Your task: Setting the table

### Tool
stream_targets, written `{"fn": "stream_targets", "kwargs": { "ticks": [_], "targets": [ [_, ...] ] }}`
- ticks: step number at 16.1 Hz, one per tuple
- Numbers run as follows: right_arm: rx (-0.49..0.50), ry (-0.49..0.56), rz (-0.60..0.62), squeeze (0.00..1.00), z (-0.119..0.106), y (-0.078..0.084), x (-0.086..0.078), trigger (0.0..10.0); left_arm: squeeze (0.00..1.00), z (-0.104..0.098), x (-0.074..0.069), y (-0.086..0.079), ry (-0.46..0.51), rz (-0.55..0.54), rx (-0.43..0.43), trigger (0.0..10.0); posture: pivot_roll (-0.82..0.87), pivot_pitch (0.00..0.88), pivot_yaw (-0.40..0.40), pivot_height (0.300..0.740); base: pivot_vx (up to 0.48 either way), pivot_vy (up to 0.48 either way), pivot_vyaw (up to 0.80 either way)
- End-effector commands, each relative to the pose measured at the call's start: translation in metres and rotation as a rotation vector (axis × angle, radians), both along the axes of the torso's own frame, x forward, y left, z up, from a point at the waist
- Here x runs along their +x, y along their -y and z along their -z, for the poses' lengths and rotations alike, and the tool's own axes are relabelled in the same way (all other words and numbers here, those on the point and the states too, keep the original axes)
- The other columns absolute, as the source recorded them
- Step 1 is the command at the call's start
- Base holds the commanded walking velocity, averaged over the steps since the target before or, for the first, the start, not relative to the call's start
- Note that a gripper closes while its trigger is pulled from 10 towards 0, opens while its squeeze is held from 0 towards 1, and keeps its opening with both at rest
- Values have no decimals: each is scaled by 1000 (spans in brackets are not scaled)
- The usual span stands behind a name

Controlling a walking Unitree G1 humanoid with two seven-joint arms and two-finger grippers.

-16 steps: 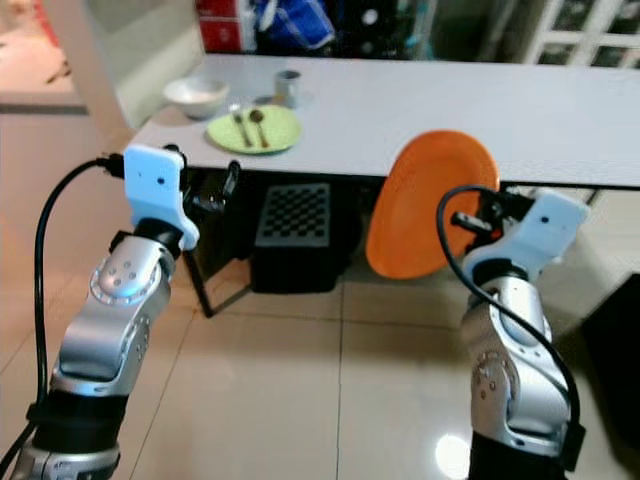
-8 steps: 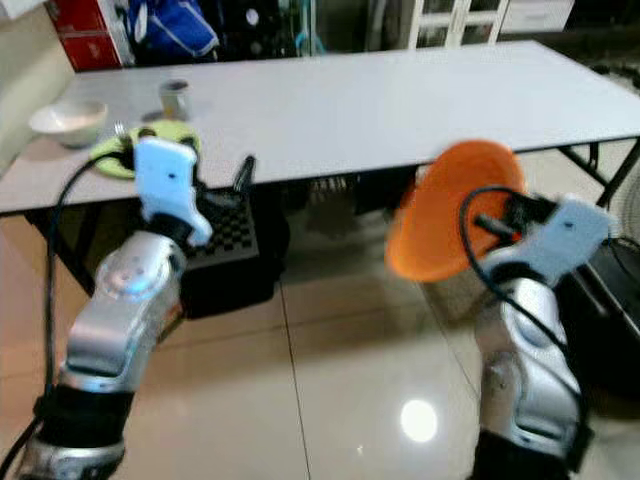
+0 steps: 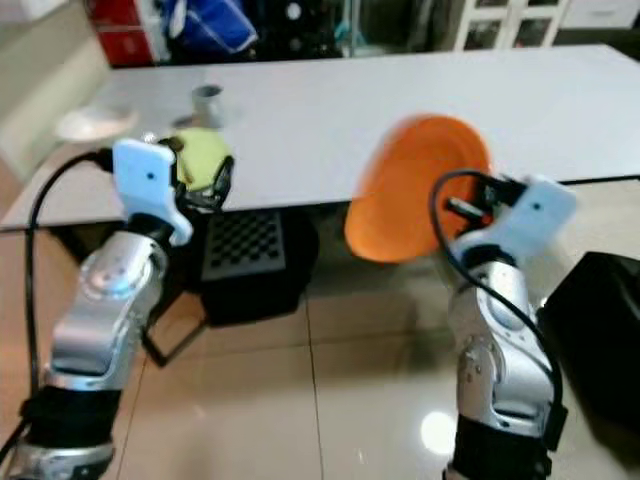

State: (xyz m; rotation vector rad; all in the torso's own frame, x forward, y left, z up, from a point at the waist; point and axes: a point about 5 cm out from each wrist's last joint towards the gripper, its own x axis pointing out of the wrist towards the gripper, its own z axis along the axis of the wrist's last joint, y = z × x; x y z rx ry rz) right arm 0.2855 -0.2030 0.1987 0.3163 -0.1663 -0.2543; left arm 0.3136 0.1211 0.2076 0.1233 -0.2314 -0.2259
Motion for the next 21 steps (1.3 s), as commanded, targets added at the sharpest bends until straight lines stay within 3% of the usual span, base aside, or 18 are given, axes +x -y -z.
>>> {"fn": "stream_targets", "kwargs": {
  "ticks": [1,21],
  "targets": [
    [-8,48,72,0,-9,14,-5,10000,0,-4,-1,8,12,34,-2,10000,-91,0,31,740,442,0,0],
    [31,66,66,0,-12,16,1,10000,0,-2,-1,10,1,50,-2,10000,-95,0,37,740,420,0,0]
  ]
}}
